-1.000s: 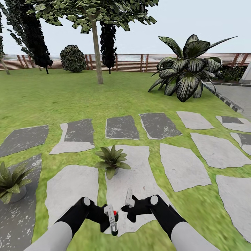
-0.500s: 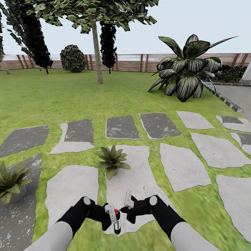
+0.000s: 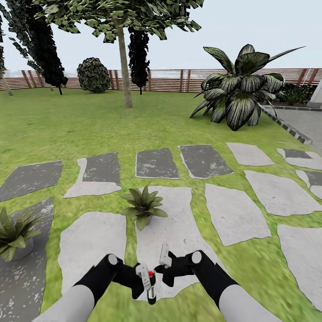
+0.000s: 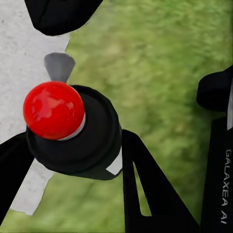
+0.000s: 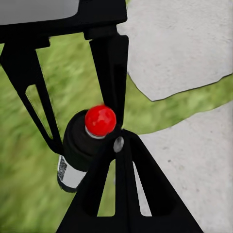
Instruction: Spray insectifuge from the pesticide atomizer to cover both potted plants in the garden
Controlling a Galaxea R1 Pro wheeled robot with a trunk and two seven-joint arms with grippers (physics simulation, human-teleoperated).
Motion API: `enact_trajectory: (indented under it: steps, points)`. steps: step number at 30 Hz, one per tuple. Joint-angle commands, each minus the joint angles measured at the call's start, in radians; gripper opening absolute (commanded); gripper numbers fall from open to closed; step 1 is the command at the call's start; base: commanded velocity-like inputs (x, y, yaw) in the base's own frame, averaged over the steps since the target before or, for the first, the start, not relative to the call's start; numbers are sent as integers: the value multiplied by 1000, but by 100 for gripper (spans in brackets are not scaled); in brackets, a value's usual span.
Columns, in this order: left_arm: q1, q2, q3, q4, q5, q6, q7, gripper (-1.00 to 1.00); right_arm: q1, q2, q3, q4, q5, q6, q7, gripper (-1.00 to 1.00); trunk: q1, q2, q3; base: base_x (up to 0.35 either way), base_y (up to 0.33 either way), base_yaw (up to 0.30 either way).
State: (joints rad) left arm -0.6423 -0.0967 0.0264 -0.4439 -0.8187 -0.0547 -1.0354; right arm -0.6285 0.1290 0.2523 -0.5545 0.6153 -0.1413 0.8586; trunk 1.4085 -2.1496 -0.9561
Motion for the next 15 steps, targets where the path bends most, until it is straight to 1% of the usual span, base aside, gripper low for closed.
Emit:
enact_trajectory:
  steps: [1,3,5,11,15]
  points:
    - [0,-1,3,1,-7,-19,-3,-100,0,0,-1,-1,11,-9,0,-100,0,0,-1,0,0,0]
    - [0,-1,4,3,-7,-42,-3,-100,0,0,-1,-1,11,-8,0,-100,0,0,-1,0,0,0]
    - [-1,-1,5,4,-7,-49,-3,-100,0,0,-1,-1,11,-9,0,-100,0,0,-1,0,0,0]
    - [-2,-2,6,4,-7,-51,-2,-100,0,0,-1,-1,11,-8,0,-100,0,0,-1,0,0,0]
    - [-2,-8,6,5,-5,-50,-2,-100,0,0,-1,-1,11,-8,0,-100,0,0,-1,0,0,0]
